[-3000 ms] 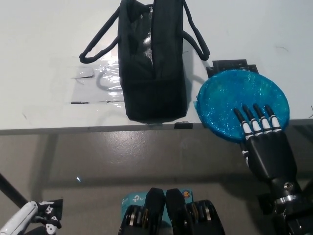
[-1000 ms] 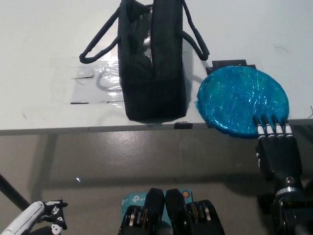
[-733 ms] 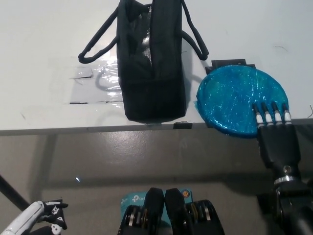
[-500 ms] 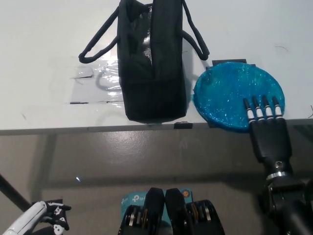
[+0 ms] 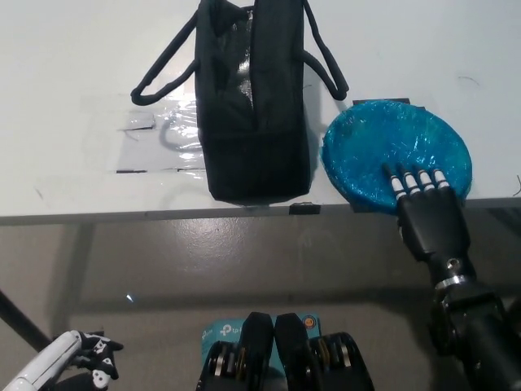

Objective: The robot uses its right hand to pick up a stack of plates kept in the middle of the desk and put it inside a bag kept next to it

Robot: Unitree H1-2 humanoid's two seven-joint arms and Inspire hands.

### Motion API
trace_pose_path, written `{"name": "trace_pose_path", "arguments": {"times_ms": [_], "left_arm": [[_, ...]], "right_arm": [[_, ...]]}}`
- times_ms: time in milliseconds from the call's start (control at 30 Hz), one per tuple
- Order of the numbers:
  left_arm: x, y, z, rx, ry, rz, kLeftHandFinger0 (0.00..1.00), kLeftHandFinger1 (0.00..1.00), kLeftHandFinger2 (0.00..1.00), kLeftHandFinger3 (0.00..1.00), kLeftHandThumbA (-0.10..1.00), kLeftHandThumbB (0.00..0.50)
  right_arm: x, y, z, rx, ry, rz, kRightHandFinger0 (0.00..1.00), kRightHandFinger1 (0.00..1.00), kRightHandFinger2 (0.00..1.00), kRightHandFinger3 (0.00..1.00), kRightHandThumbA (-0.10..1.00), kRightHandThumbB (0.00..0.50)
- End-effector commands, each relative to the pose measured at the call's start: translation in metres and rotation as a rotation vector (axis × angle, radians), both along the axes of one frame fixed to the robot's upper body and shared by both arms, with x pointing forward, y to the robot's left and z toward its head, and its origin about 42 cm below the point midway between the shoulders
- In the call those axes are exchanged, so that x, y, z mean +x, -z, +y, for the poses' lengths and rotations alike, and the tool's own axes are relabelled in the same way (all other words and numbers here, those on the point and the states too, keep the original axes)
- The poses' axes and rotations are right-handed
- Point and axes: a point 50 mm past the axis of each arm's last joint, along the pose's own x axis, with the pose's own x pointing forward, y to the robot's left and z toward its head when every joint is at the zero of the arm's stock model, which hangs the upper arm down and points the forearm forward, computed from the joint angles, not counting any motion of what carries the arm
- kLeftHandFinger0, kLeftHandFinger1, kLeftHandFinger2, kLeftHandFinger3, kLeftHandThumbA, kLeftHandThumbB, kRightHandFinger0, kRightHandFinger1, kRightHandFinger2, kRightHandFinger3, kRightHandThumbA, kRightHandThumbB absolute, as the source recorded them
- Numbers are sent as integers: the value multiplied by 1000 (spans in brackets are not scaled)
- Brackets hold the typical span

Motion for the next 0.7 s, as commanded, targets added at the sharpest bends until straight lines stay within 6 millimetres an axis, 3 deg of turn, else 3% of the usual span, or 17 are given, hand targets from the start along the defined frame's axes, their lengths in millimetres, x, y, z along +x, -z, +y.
{"name": "trace_pose_path", "arguments": {"times_ms": [0, 33, 67, 100, 167, 200, 267, 367, 400, 433, 467, 500, 533, 567, 633, 667], "left_arm": [[2, -12, 7, 38, -8, -54, 758, 744, 741, 707, -100, 0], [2, -12, 7, 42, -9, -50, 757, 744, 740, 707, -100, 0], [1, -12, 7, 43, -9, -49, 758, 746, 741, 707, -100, 0], [1, -12, 7, 43, -9, -49, 758, 747, 741, 707, -100, 0], [2, -12, 7, 43, -9, -48, 759, 747, 741, 707, -100, 0], [4, -11, 7, 41, -10, -41, 759, 748, 738, 706, -100, 0], [4, -12, 7, 35, -8, -43, 757, 751, 740, 708, -100, 0], [4, -12, 6, 36, -5, -45, 752, 750, 741, 708, -100, 0], [4, -12, 6, 39, -4, -44, 758, 754, 753, 720, -100, 0], [4, -12, 6, 40, -4, -43, 760, 755, 758, 725, -100, 0], [4, -10, 7, 34, -15, -40, 770, 761, 763, 731, -100, 0], [4, -11, 6, 45, -4, -46, 754, 745, 753, 729, -100, 0], [4, -11, 6, 46, -3, -47, 750, 743, 752, 728, -100, 0], [3, -11, 6, 34, -4, -52, 757, 746, 748, 711, -100, 0], [3, -11, 6, 30, -6, -53, 758, 747, 747, 708, -100, 0], [3, -11, 6, 33, -4, -57, 759, 746, 747, 706, -100, 0]], "right_arm": [[6, -33, 1, 150, -225, -143, 0, 0, 172, 26, -100, 185], [6, -34, -1, 151, -227, -143, 0, 0, 139, 5, -100, 249], [5, -34, -1, 153, -229, -143, 0, 0, 94, 0, -100, 416], [5, -34, -1, 154, -231, -143, 0, 0, 84, 0, -100, 427], [5, -34, -1, 156, -234, -144, 0, 0, 82, 0, -100, 428], [-1, -35, -7, 252, -219, -69, 0, 25, 159, 78, -100, 349], [-6, -39, -10, 375, -189, 1, 0, 0, 158, 16, -100, 353], [-8, -41, -11, 428, -179, 22, 0, 0, 148, 3, -100, 365], [-11, -48, -13, 637, -125, 78, 0, 0, 154, 1, -100, 360], [-12, -50, -15, 707, -109, 99, 0, 45, 297, 16, -100, 355], [-14, -54, -20, 907, -82, 151, 0, 74, 344, 29, -100, 308], [-15, -58, -23, 987, -63, 159, 0, 82, 346, 47, -100, 308], [-15, -58, -24, 995, -62, 161, 0, 68, 333, 54, -100, 309], [-14, -64, -27, 1117, -55, 162, 0, 7, 242, 80, -100, 311], [-13, -67, -30, 1212, -49, 162, 0, 0, 124, 80, -100, 311], [-14, -75, -37, 1464, 2, 174, 0, 0, 52, 89, -100, 262]]}}
